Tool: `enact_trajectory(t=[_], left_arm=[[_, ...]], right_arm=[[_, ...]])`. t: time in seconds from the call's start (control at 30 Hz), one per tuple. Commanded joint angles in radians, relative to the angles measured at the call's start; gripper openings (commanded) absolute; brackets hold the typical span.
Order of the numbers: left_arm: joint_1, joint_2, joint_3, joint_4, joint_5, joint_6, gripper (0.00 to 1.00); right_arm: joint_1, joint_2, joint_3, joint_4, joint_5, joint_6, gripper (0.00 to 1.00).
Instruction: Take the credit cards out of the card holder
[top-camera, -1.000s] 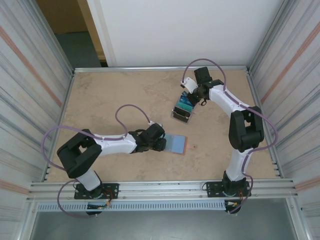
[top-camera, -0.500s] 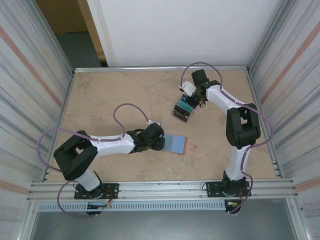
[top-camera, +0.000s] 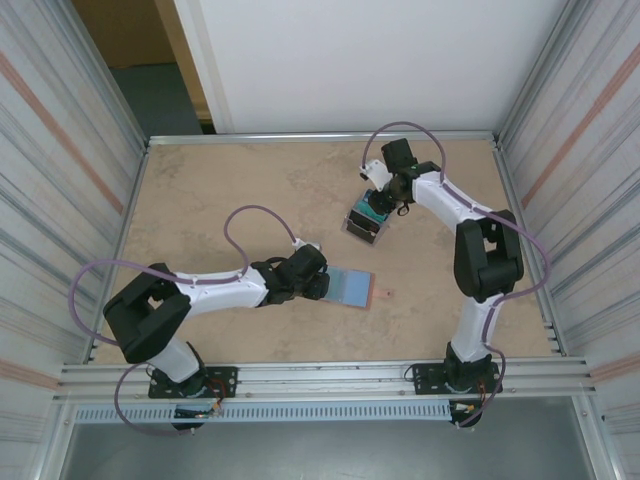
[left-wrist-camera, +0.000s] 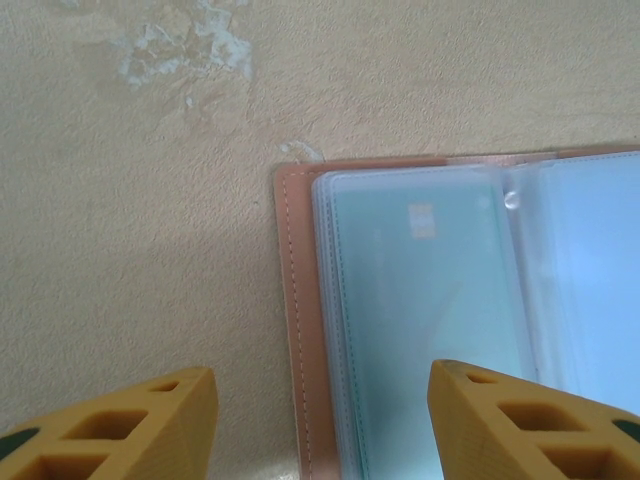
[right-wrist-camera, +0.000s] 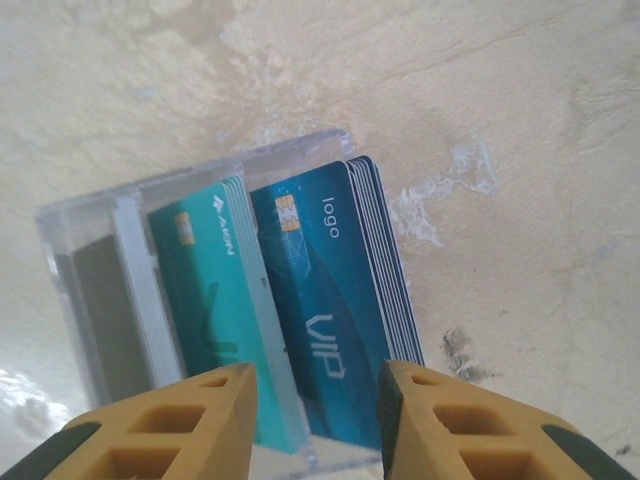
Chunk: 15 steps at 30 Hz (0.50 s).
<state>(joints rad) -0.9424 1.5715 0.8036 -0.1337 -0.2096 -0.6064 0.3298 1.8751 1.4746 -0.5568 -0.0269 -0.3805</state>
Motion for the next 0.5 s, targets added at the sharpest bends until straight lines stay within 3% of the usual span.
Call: enact_trajectory(t=[0.0,0.3,0.47], left_arm=[[0.011,-0.032,-0.017,0.017,-0.008,-0.005,0.59],[0.025,-0.003,-0.014,0.054,0.027,-0.006,0.56],[0.024,0.019,-0.017,0.074,0.06,-0.007,0.54]], right_arm=[[0.021,-0.13,-0.046,0.041,0.001,0.16,0.36],[0.041,-0.349,-0.253,0.088,-0.076,0.606,0.31],[0.07,-0.434,-0.385,0.098,-0.125,0.76,0.33]])
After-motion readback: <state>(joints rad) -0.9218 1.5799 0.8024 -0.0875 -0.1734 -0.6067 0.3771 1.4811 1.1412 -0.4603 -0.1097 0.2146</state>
